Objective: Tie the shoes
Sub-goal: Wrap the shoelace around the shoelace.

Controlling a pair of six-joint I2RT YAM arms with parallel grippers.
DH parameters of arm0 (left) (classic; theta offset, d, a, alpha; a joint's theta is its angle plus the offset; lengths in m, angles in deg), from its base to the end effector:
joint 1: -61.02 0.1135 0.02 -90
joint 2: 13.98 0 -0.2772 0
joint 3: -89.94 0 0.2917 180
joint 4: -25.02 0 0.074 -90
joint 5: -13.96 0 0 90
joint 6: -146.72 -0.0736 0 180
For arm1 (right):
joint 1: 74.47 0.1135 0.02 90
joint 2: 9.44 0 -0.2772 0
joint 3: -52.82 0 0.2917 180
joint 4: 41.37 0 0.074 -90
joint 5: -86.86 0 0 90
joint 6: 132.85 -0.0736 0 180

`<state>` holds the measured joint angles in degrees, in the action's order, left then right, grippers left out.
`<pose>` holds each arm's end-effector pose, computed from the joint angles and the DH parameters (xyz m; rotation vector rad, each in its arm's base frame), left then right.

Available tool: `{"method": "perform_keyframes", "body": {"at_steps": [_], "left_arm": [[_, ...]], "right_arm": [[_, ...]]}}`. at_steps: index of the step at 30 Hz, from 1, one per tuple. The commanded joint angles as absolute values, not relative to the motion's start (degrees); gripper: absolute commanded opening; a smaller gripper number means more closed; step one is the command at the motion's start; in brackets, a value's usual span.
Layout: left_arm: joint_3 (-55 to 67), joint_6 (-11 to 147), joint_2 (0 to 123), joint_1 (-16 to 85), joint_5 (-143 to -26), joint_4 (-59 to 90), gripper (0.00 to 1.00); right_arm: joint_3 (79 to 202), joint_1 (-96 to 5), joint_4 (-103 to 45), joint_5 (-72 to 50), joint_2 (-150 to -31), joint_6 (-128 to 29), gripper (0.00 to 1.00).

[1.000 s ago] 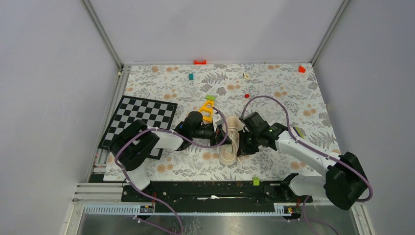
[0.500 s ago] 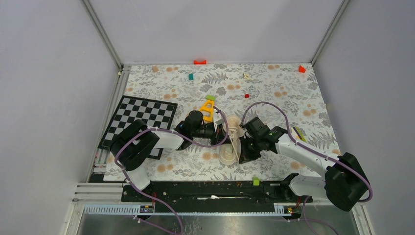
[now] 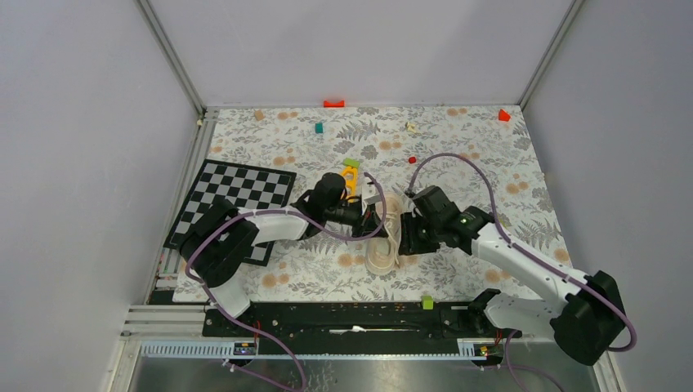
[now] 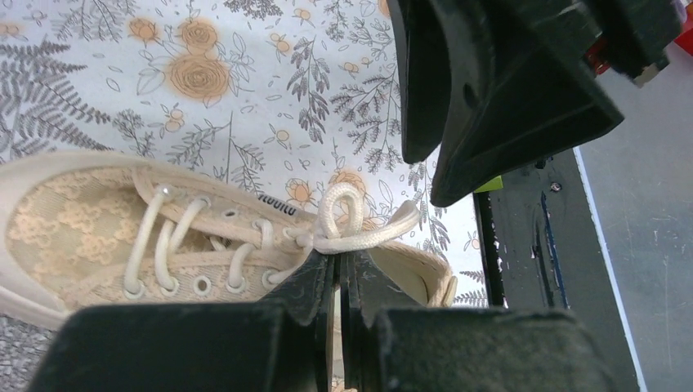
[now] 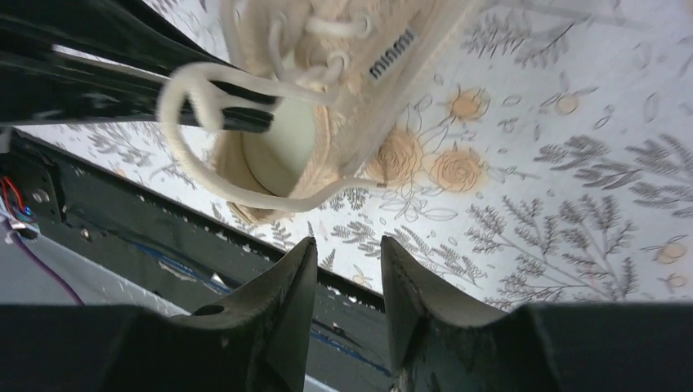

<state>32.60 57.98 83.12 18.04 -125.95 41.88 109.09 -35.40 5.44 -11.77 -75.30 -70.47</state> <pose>0.2472 -0.3073 0.1548 1.2725 1.6281 -1.3443 0.2069 0.1822 0.1956 -0.3265 2.6474 0.6107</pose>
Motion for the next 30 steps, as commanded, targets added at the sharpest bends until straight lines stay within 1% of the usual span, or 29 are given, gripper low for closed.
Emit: {"method": "perform_keyframes", "body": {"at_steps": [1,6,10,15,22,27,30], "left_arm": [[26.7,49.7,82.3,18.4,-130.3,31.5,0.0],[22.5,41.8,82.4,18.7,-130.1,19.0,0.0],[21.3,39.5,82.9,18.9,-129.6,15.0,0.0],[21.7,39.2,83.0,19.0,-129.3,14.9,0.0],[22.4,40.6,82.9,19.1,-128.7,17.5,0.0],[24.0,45.6,83.1,19.1,-127.8,24.8,0.0],[24.3,46.1,83.3,19.1,-127.7,25.9,0.0]], "right_arm": [[110.6,-35.9,1.4,-5.3,-70.5,-67.9,0.41],[104.7,-38.3,-12.9,-7.3,-65.8,-67.1,0.39],[103.2,-41.3,-17.9,-12.3,-66.6,-68.1,0.38],[103.5,-41.6,-20.4,-14.5,-69.8,-67.8,0.37],[103.2,-41.6,-23.2,-18.7,-73.1,-66.3,0.41],[101.5,-41.7,-23.2,-17.6,-72.0,-66.8,0.39],[100.1,-42.3,-23.1,-16.2,-70.2,-67.3,0.38]]}}
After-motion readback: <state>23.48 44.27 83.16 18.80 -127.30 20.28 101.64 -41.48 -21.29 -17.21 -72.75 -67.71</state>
